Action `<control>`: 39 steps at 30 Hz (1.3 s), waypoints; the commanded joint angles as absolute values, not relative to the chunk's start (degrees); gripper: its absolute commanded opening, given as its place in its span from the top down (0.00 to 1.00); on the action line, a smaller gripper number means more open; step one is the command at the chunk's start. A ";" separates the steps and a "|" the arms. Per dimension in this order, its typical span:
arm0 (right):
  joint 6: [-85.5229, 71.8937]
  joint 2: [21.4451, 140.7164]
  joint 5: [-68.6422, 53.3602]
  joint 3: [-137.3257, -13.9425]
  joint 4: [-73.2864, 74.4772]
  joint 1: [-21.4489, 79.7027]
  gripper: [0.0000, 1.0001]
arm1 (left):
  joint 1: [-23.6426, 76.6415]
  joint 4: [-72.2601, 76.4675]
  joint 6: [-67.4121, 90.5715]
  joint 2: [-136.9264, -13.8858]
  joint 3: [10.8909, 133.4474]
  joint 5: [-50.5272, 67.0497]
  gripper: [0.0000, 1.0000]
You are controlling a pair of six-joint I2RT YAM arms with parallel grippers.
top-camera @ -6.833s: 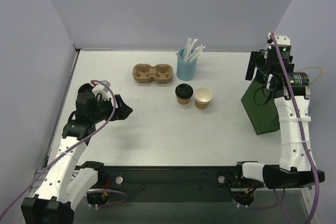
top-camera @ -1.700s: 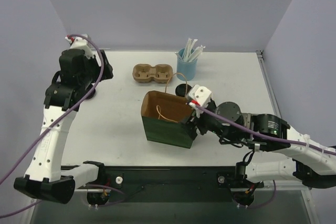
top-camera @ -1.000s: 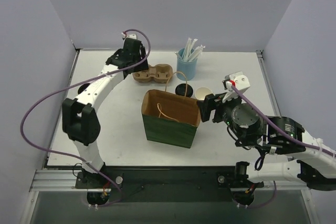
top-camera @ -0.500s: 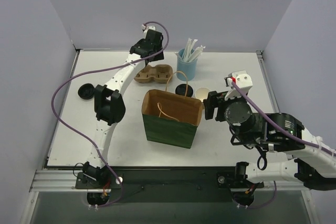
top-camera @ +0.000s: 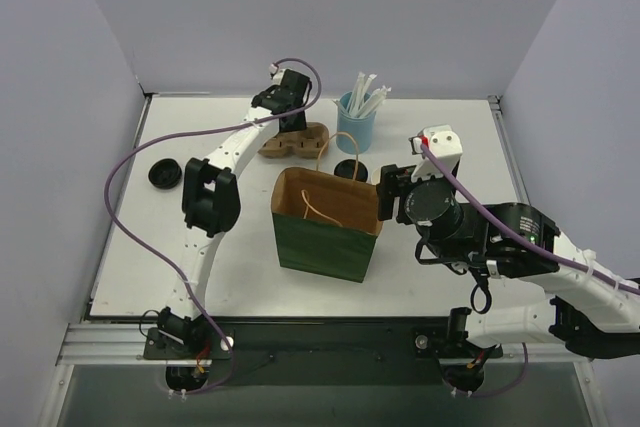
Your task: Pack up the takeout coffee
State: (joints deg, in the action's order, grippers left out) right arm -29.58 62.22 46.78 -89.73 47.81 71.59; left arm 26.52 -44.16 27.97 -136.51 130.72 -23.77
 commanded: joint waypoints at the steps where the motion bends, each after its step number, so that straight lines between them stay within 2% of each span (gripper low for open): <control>1: -30.06 63.37 47.55 -92.11 48.78 71.02 0.36 | 26.28 -44.47 28.74 -137.46 131.57 -23.47 0.36; 20: -32.17 62.58 47.37 -91.32 49.66 70.23 0.36 | 25.75 -44.91 28.65 -139.92 132.72 -20.74 0.35; 39: -33.31 62.32 45.79 -90.88 49.92 68.03 0.36 | 25.58 -45.09 29.00 -139.92 133.07 -19.25 0.48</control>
State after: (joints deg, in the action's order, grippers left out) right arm -31.94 63.24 45.25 -90.56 48.73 68.53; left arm 26.11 -44.69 28.36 -139.87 130.74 -19.40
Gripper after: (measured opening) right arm 0.638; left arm 0.535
